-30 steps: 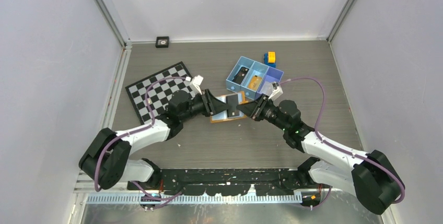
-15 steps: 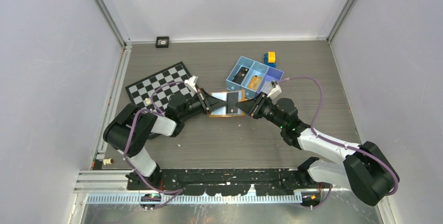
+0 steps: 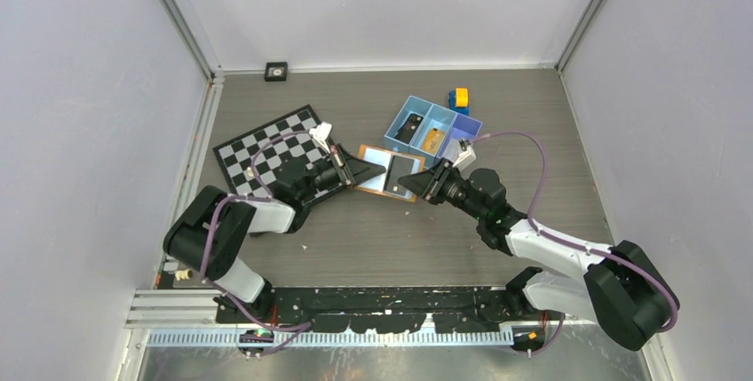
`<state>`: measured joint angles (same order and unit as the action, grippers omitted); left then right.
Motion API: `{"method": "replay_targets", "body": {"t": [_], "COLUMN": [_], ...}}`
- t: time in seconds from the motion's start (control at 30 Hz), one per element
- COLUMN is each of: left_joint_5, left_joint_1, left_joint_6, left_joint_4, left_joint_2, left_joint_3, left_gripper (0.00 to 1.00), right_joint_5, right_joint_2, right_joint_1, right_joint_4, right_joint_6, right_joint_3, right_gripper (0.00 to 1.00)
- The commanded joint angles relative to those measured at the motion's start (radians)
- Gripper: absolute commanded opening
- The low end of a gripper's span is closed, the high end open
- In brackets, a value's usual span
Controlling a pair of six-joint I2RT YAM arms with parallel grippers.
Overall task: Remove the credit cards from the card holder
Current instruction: Remove the credit card from the card holder.
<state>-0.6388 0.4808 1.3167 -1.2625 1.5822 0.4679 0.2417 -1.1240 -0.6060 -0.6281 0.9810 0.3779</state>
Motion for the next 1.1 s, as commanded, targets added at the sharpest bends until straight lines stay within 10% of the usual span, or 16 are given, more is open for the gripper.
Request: {"method": "replay_targets", "body": {"t": [0.0, 0.43, 1.07], "left_joint_5": [0.02, 0.085, -0.088], "left_joint_1": [-0.009, 0.064, 0.056], "left_joint_6": [-0.088, -0.422, -0.2], "left_joint_4": [0.076, 0.722, 0.31], "left_joint_2": [-0.11, -0.295, -0.242], "left_joint_3": [-0.017, 0.102, 0.04], "left_gripper": [0.0, 0.28, 0.17], "right_joint_5": [0.005, 0.072, 0.116], "right_joint_2": [0.035, -0.004, -0.054], "right_joint_1": [0.01, 0.012, 0.033], "right_joint_4": [-0.082, -0.163, -0.196], "right_joint_6": [0.029, 0.056, 0.042], "right_joint_3": [-0.013, -0.014, -0.004], "right_gripper": [0.18, 0.01, 0.0]}}
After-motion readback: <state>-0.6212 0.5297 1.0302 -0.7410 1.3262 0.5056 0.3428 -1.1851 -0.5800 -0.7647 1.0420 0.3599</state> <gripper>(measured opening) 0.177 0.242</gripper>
